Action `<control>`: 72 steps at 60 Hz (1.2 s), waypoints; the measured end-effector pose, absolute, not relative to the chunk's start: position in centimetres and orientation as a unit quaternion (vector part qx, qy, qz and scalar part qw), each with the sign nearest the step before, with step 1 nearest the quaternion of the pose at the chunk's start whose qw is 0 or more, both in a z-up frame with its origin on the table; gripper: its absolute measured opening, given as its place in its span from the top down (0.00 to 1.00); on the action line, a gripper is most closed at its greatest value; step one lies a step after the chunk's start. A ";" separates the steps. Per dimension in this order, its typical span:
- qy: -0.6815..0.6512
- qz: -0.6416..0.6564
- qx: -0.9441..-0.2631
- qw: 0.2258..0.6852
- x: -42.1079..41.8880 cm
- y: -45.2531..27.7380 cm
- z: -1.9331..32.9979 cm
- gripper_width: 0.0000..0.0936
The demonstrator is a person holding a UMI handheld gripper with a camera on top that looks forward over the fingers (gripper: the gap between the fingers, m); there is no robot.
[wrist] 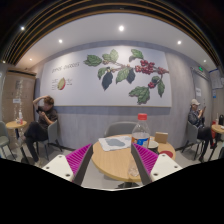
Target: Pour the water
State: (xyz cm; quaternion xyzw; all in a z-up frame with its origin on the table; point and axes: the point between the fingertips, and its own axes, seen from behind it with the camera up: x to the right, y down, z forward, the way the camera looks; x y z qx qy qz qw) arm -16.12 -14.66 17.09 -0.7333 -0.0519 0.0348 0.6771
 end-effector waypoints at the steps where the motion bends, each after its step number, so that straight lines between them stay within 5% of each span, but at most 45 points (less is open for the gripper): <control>1: -0.047 0.031 -0.734 0.677 -15.6 -14.2 17.1 0.12; 26: 0.037 -0.013 -0.736 0.676 -5.6 -1.8 14.0 0.13; 29: 0.019 -0.018 -0.727 0.686 -5.9 -1.3 14.3 0.19; 33: 0.001 -0.038 -0.726 0.687 -6.6 -0.6 13.9 0.42; 51: 0.028 -0.015 -0.702 0.712 -5.1 0.0 14.3 0.67; 62: 0.143 0.188 -0.675 0.699 -8.4 1.6 15.4 0.67; 72: 0.344 0.467 -0.565 0.586 -10.3 3.6 16.8 0.67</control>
